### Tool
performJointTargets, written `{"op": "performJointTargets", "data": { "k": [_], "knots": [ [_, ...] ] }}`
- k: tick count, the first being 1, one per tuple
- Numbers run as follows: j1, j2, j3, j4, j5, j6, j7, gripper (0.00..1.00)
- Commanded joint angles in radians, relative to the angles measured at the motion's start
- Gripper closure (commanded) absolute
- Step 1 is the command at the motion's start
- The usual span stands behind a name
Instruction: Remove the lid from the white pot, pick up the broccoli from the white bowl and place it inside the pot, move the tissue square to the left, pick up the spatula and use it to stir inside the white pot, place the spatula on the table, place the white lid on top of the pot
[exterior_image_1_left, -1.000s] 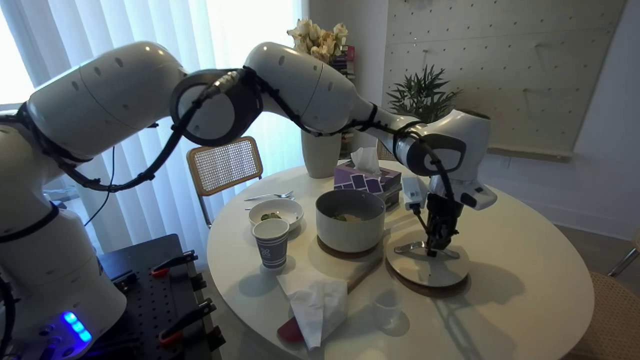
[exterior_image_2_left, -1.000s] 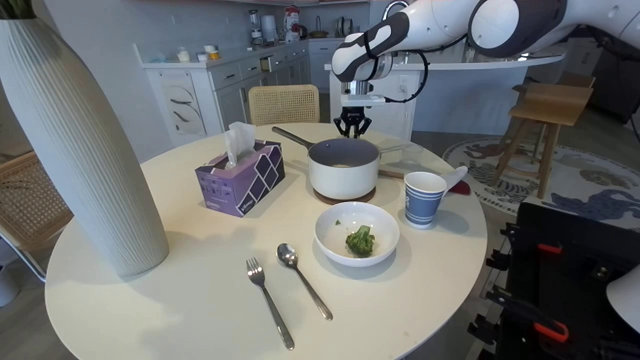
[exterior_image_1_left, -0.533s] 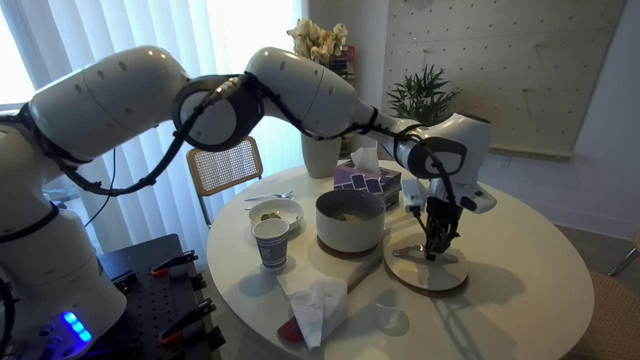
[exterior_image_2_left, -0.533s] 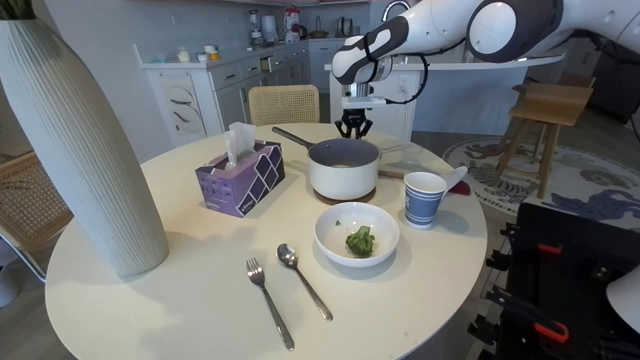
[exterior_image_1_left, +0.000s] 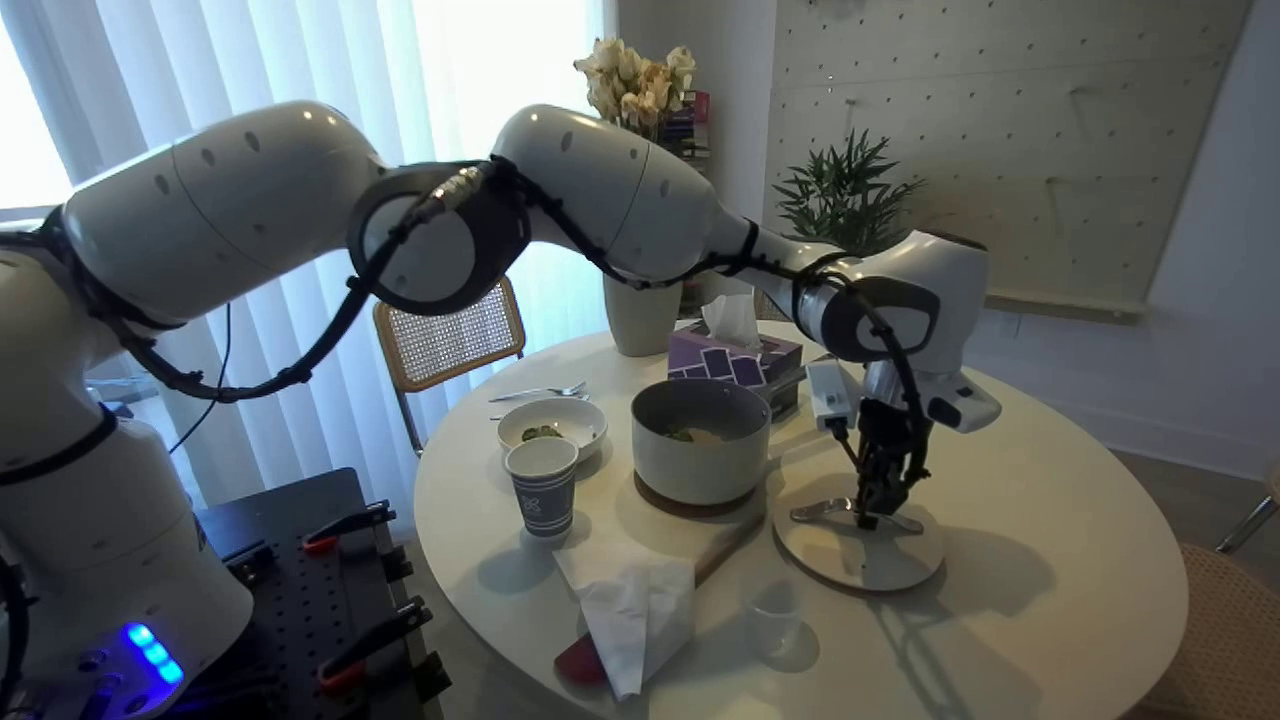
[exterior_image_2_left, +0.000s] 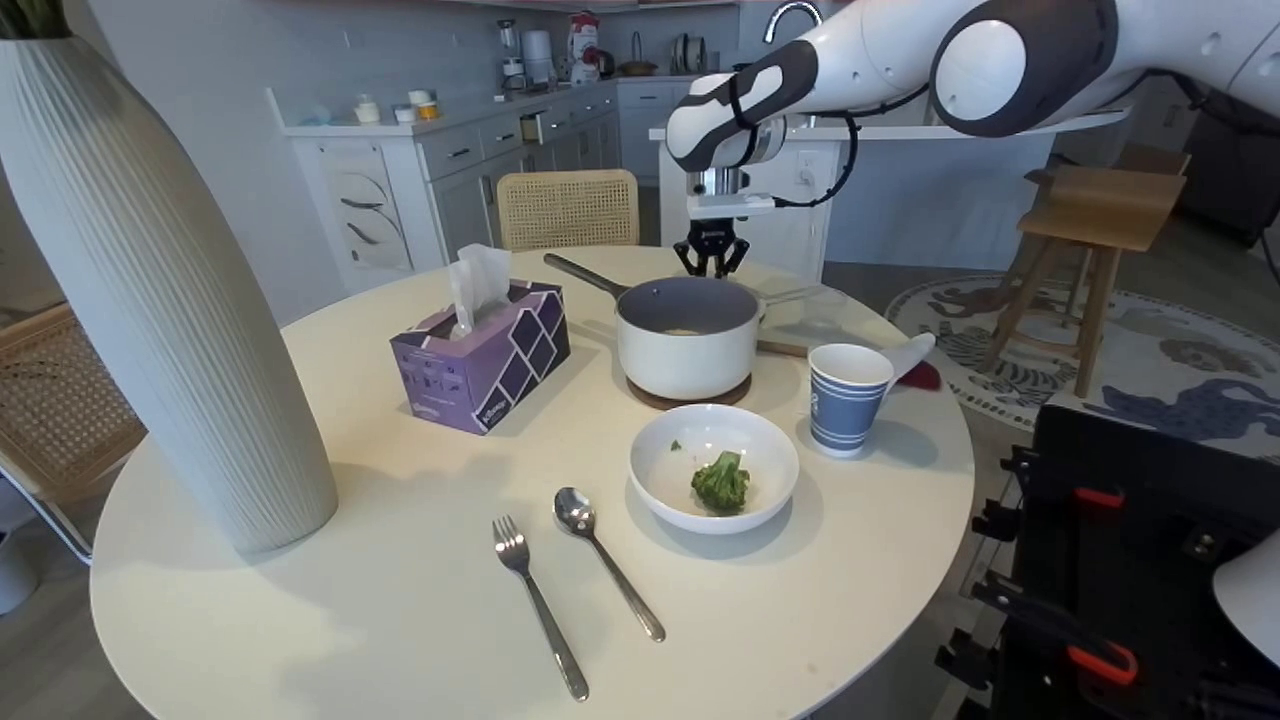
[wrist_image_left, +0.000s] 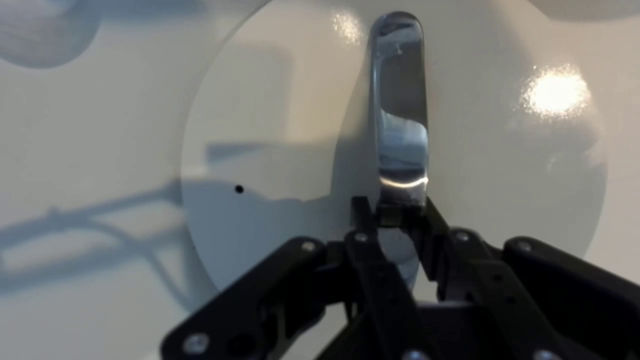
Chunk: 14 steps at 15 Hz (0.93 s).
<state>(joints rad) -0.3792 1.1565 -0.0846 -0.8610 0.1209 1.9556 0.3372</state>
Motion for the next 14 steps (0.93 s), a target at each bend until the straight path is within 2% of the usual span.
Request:
{"op": "performJointTargets", "data": {
  "k": [1,3,4,5,6,7,12,14],
  "knots": [
    [0.003,0.017,-0.003,0.062,-0.013,-0.014,-0.015,0.94],
    [0.003,0.021,-0.002,0.070,-0.012,-0.019,-0.014,0.94],
    [0.002,0.022,-0.002,0.074,-0.011,-0.029,-0.010,0.86],
    [0.002,0.023,-0.002,0.077,-0.011,-0.029,-0.011,0.50],
    [0.002,0.023,-0.003,0.078,-0.012,-0.030,-0.010,0.49],
    [0.003,0.022,-0.003,0.083,-0.012,-0.034,-0.010,0.42],
    [0.010,0.009,-0.012,0.104,-0.022,-0.053,-0.002,0.04],
    [0.015,-0.008,-0.016,0.103,-0.029,-0.073,0.000,0.00]
  ]
}}
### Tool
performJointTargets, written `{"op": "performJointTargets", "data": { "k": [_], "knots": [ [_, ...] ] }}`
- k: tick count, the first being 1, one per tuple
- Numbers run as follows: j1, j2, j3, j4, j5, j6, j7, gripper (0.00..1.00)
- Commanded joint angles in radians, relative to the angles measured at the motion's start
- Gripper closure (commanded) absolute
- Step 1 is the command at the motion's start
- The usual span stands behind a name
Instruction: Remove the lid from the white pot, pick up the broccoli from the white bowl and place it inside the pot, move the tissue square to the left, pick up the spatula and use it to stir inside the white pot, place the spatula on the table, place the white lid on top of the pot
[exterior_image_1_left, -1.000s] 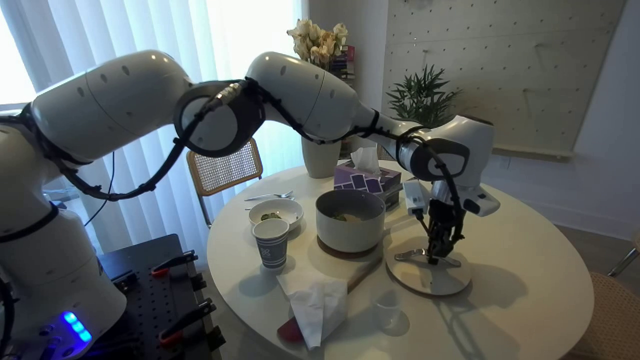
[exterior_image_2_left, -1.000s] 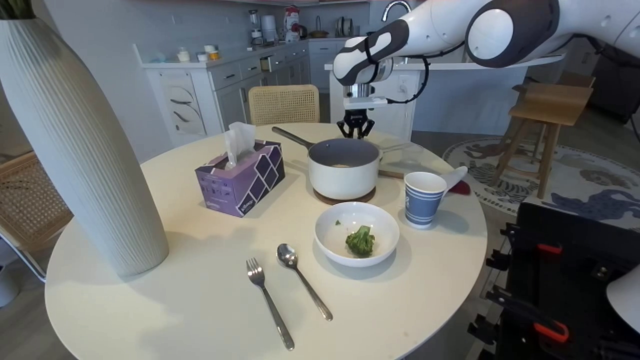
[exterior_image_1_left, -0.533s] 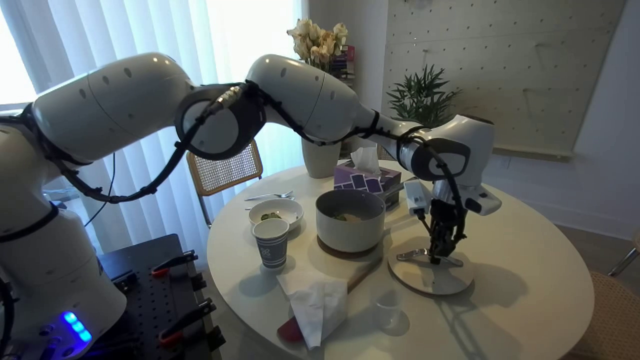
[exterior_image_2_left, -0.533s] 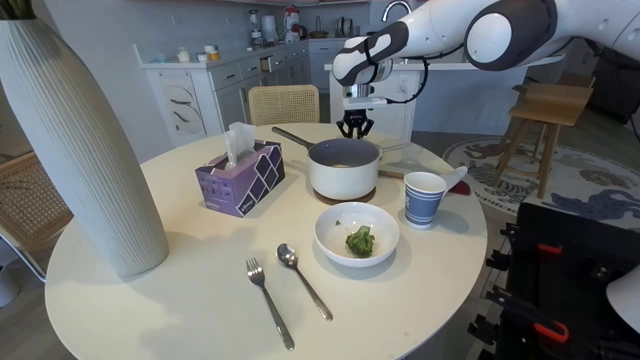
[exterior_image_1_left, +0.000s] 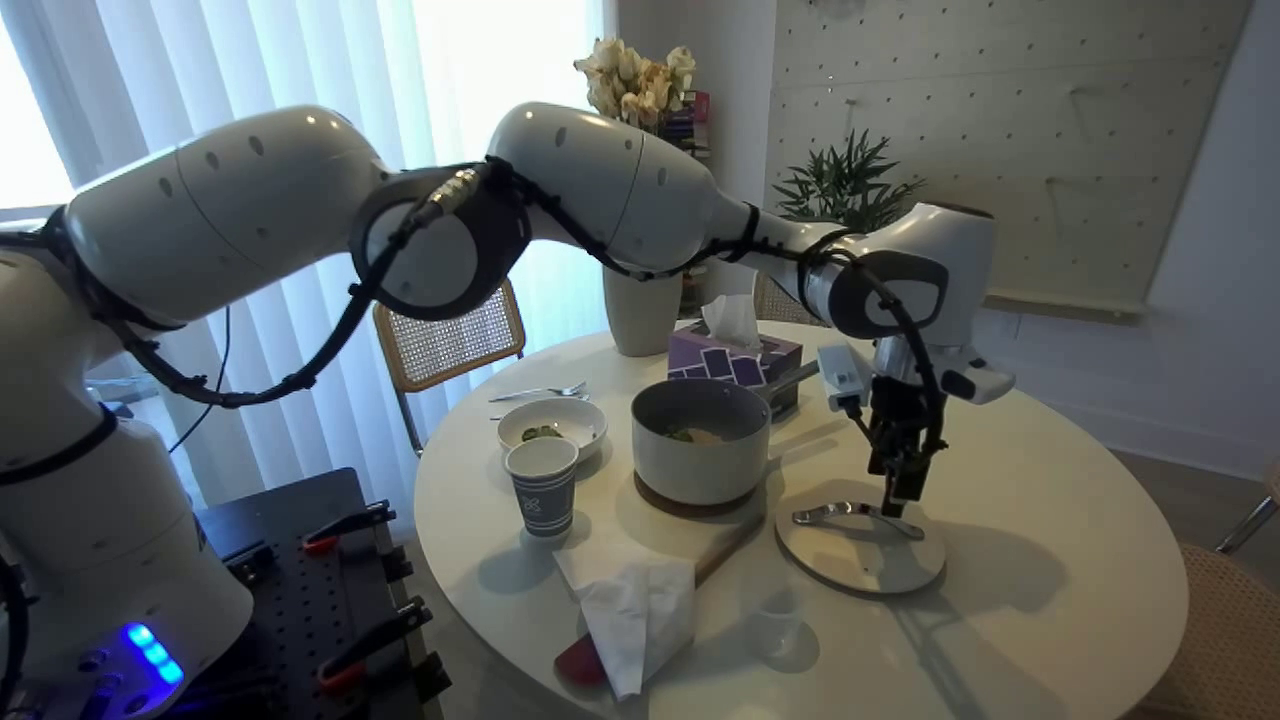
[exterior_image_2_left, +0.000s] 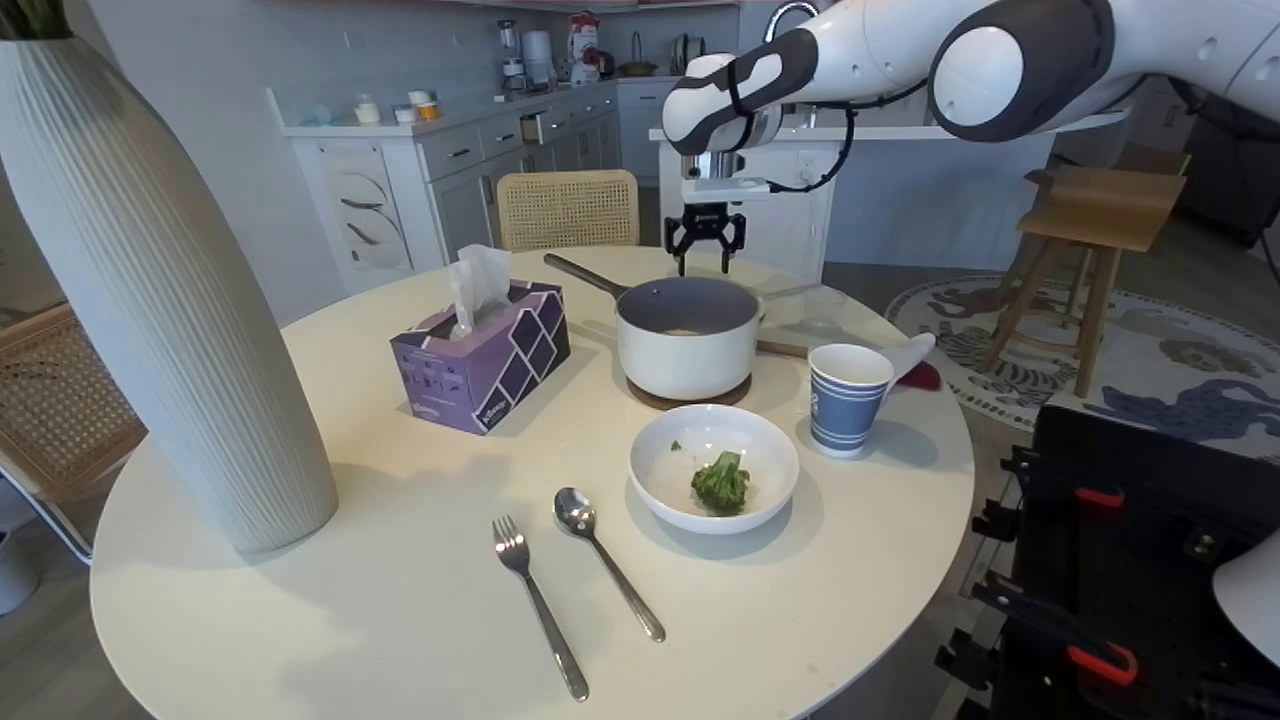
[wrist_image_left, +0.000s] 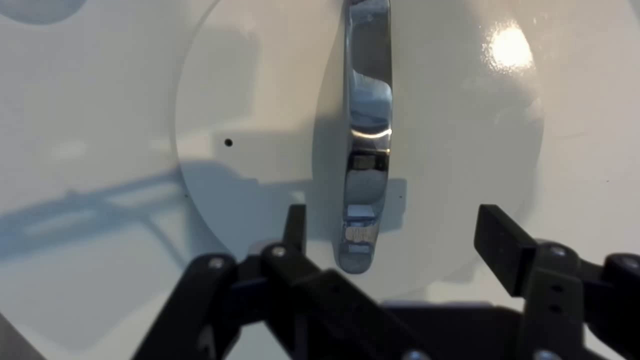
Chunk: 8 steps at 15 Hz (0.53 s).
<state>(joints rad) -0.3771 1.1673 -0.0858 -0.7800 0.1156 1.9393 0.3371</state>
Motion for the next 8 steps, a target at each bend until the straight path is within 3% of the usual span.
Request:
{"op": "performJointTargets", "data": {
  "k": [1,8],
  "knots": [
    [0.014,-0.028,-0.016,0.021,-0.027,-0.071,-0.003,0.00],
    [0.035,-0.173,-0.015,-0.074,-0.105,-0.103,-0.088,0.00]
  ]
}}
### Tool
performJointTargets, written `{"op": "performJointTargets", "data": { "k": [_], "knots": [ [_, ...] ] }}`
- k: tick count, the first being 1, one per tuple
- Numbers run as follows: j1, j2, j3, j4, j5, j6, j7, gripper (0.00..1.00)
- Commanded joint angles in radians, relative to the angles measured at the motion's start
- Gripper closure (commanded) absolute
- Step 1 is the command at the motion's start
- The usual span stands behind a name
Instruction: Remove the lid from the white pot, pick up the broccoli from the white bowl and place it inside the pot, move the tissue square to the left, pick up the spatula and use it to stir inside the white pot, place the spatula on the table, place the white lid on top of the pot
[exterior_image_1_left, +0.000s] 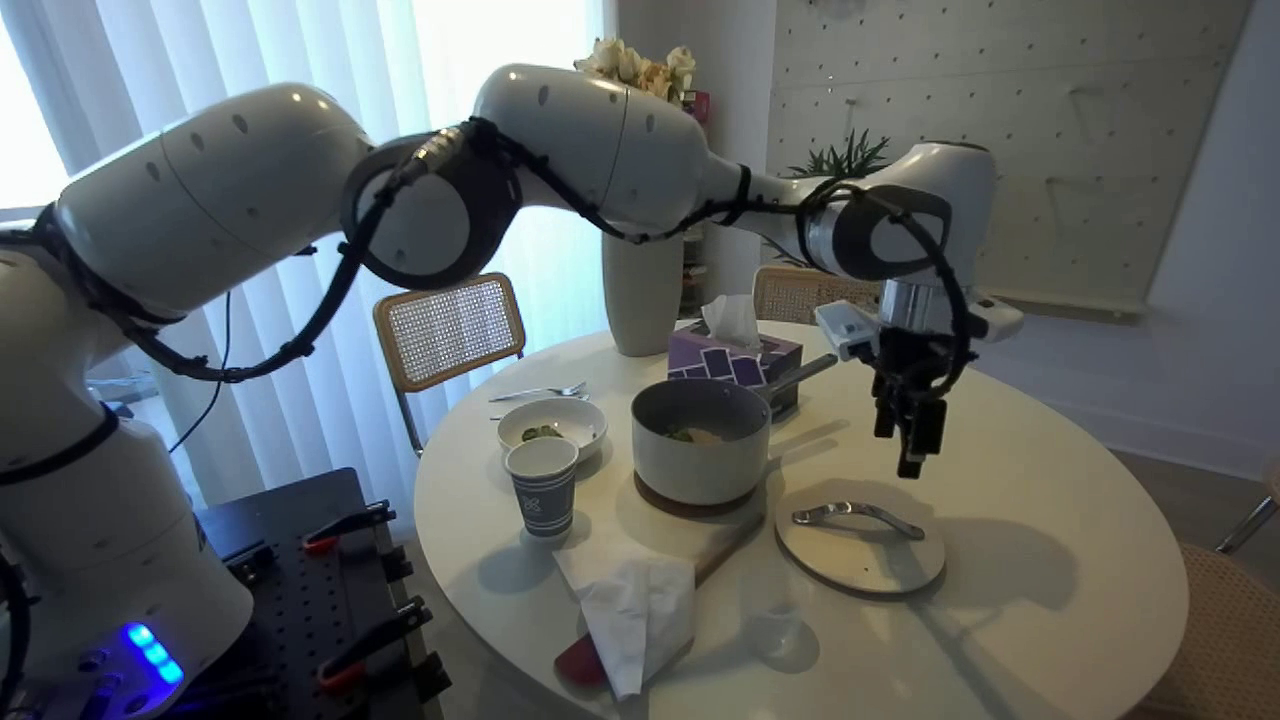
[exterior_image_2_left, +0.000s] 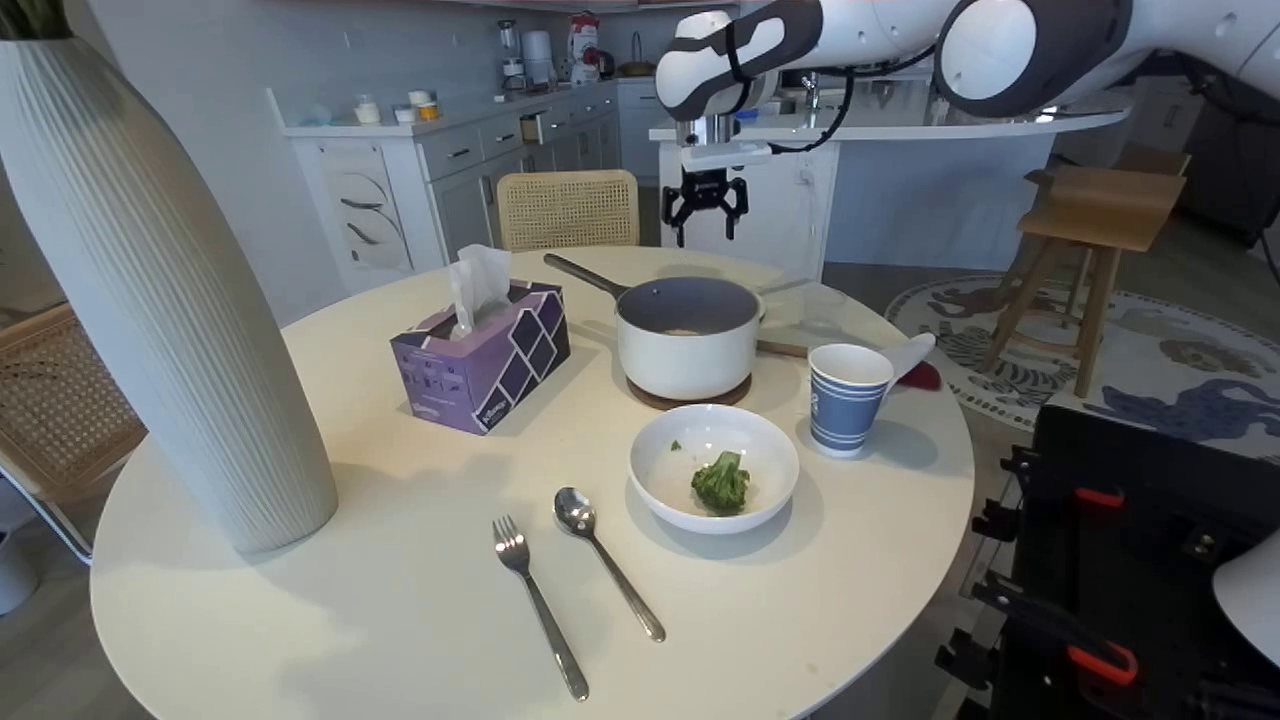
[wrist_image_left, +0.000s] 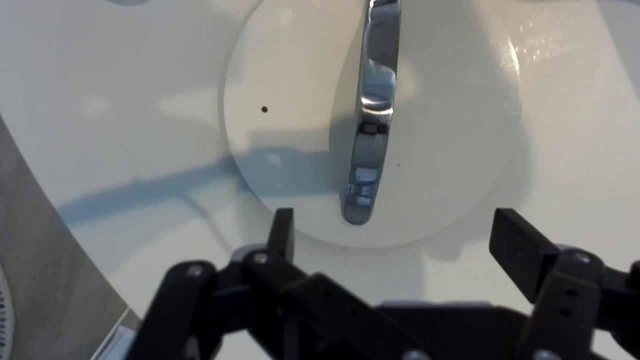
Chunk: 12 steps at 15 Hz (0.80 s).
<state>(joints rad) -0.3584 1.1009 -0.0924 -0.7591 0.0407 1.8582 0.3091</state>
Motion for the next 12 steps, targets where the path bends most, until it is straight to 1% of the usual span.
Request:
{"op": "performJointTargets", "data": {
  "k": [1,3,8,12],
  "knots": [
    [0.017,-0.133,-0.007,-0.114,-0.035,-0.019,-0.084,0.00],
    [0.017,-0.204,-0.002,-0.182,-0.046,-0.014,-0.143,0.00],
    [0.012,-0.403,0.014,-0.396,-0.039,-0.025,-0.311,0.00],
    [0.020,-0.553,0.027,-0.568,-0.033,-0.023,-0.404,0.00]
  ]
}}
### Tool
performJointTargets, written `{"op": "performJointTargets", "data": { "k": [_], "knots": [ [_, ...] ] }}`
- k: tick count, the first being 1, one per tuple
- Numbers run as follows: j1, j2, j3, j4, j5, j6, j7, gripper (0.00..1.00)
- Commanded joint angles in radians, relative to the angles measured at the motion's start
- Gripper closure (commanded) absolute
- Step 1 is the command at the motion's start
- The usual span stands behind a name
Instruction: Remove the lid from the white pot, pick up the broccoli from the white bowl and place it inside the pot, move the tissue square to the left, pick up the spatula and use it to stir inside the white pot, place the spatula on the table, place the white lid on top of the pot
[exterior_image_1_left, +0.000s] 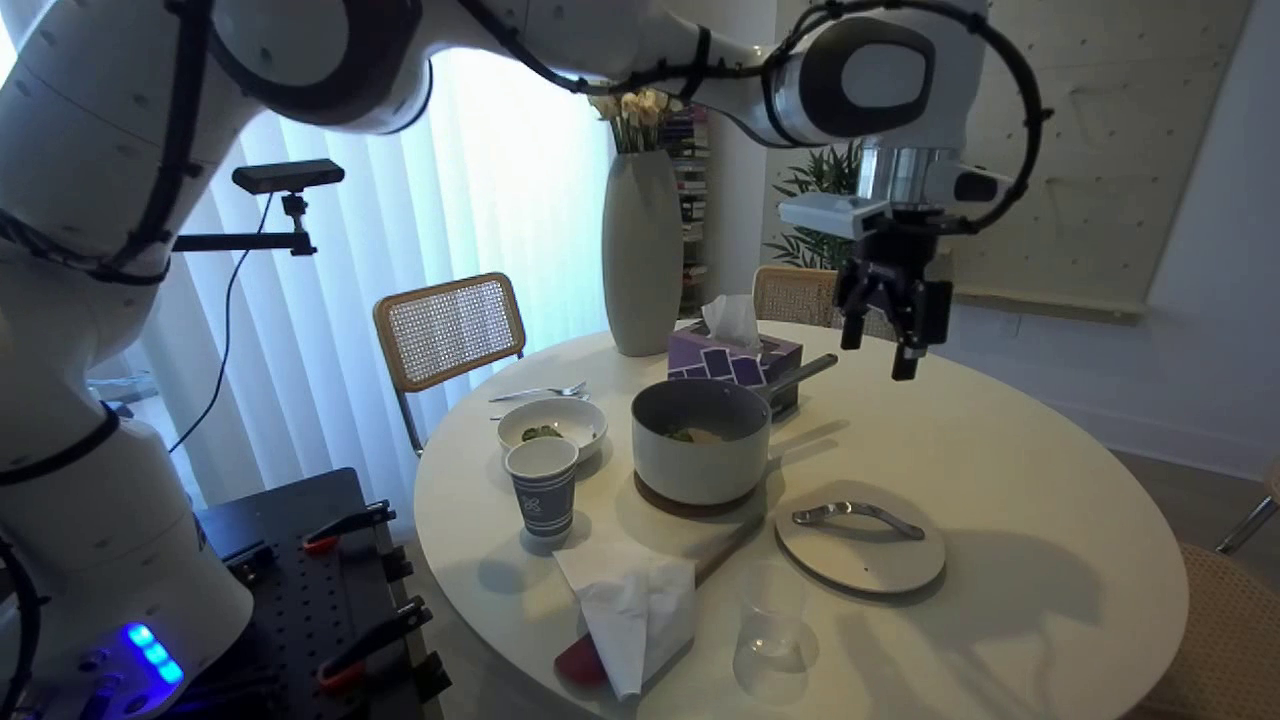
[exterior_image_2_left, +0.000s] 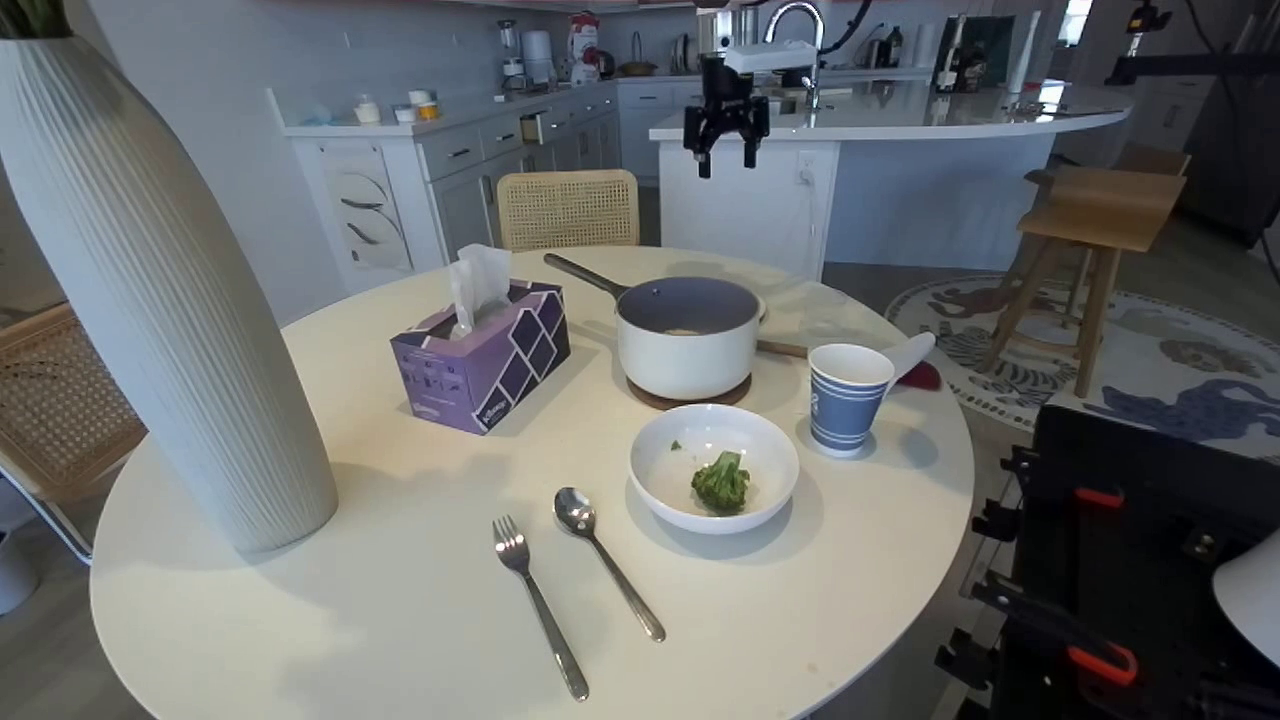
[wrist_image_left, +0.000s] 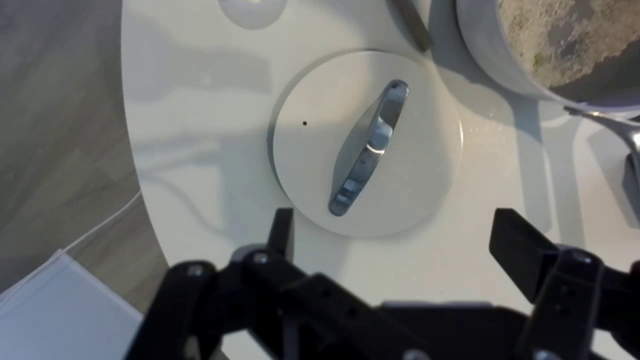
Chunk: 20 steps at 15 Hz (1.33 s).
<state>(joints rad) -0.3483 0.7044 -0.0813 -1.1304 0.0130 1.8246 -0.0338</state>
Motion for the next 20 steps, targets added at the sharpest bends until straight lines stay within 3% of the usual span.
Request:
{"op": "performJointTargets", "data": {
  "k": [1,4,5,14,20],
  "knots": [
    [0.013,-0.194,0.023,-0.241,-0.004,0.021,-0.084,0.00],
    [0.027,-0.309,0.052,-0.375,-0.001,0.037,-0.135,0.00],
    [0.055,-0.344,0.033,-0.413,0.018,0.038,-0.158,0.00],
    [0.224,-0.686,0.074,-0.849,0.111,0.070,-0.202,0.00],
    [0.353,-0.849,0.124,-1.176,0.162,0.238,-0.163,0.00]
  ]
}}
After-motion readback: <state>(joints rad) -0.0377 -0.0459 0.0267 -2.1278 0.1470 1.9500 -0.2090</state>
